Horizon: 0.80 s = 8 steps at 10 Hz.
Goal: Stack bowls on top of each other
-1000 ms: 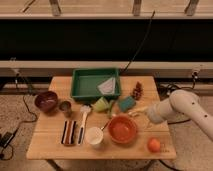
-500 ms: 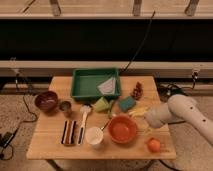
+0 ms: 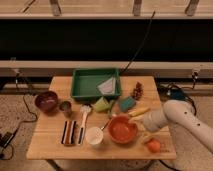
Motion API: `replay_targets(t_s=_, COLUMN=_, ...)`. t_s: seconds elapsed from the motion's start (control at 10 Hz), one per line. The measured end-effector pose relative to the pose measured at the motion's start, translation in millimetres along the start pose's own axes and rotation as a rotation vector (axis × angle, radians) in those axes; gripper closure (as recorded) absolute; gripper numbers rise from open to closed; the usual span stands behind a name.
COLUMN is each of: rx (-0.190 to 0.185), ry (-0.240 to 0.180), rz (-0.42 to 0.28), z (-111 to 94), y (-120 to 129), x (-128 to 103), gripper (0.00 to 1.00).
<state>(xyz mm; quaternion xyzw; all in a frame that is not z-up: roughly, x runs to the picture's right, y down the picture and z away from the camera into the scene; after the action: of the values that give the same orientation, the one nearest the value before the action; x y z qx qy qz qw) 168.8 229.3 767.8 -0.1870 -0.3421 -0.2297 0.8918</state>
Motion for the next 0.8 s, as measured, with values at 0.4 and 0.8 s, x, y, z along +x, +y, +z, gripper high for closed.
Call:
replay_targets(t_s=0.4, rx=0.005, ry=0.002, rz=0.005, z=13, y=1, x=-2, gripper=0.35)
replay_targets(t_s=0.8, rx=0.008, ry=-0.008, rz=0.005, z=25, y=-2, x=-8, gripper=0.35)
